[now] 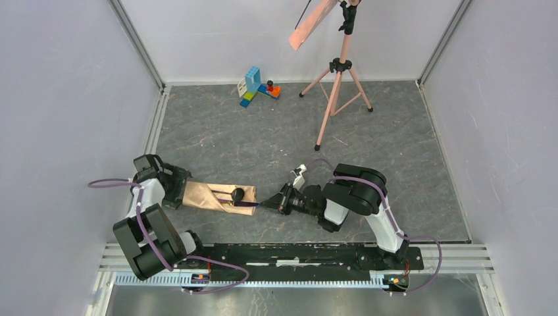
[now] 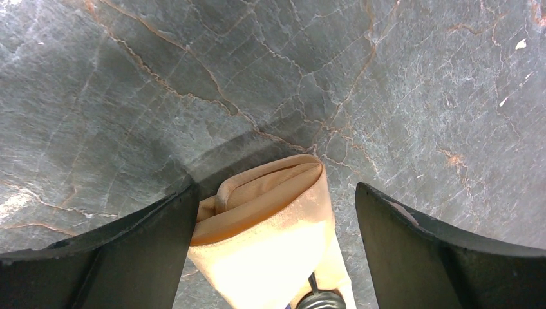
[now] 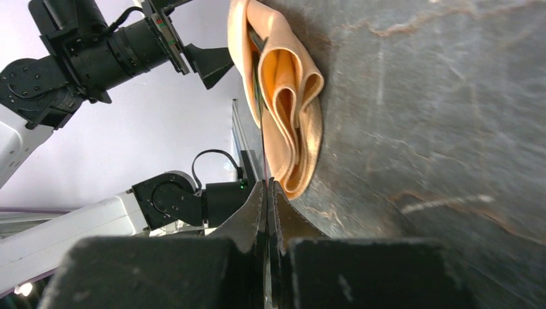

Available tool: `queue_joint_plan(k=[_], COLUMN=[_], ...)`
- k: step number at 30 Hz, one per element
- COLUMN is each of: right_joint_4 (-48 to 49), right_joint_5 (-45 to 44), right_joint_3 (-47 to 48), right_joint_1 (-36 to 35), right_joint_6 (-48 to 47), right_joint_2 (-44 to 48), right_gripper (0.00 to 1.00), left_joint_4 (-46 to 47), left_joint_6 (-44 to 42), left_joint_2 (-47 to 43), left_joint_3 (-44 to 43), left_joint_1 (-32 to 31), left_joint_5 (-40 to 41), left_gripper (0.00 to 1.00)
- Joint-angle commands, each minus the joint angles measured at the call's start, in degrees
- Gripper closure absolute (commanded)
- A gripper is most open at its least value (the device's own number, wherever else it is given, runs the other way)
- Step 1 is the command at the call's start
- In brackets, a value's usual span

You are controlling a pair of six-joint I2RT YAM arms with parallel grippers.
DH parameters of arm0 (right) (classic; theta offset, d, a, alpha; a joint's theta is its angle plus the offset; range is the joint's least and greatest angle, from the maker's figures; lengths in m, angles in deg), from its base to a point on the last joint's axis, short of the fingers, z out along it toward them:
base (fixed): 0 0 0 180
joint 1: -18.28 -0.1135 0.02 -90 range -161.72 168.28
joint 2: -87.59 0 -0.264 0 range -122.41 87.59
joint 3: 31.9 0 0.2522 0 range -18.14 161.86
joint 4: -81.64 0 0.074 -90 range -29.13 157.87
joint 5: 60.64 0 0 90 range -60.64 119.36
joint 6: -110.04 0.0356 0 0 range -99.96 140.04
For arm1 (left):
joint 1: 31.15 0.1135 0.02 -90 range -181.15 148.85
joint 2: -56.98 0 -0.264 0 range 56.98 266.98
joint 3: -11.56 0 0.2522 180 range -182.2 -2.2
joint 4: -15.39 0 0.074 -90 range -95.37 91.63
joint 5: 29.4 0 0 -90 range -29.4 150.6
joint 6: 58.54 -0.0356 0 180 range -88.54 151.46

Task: Fold the napkin into a case and place the utensils inside
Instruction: Insert the knife into the folded napkin.

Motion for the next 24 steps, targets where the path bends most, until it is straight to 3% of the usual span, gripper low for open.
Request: queue_joint_plan(k=[1, 19, 24], right_joint_4=[7.1, 3.4, -1.8], right_joint_5=[-2.7, -4.7, -6.1], right_joint_3=[3.2, 10.7, 10.6], right_joint_1=[-1.5, -5.9, -6.3], right_joint_6=[0.8, 1.3, -1.7], right_joint_2=[-1.0, -5.3, -3.6], right_gripper=[1.00, 1.00, 1.00], left_joint_4=[-6.6, -6.6, -6.6], left_joint_6=[1.9, 1.9, 1.8], left_joint_2=[1.2, 0.5, 0.5], left_joint_3=[3.6, 3.7, 3.7], left_joint_1=[-0.8, -1.9, -2.0], left_joint_5=[1.7, 0.4, 0.5], left_gripper=[0.00, 0.00, 0.00])
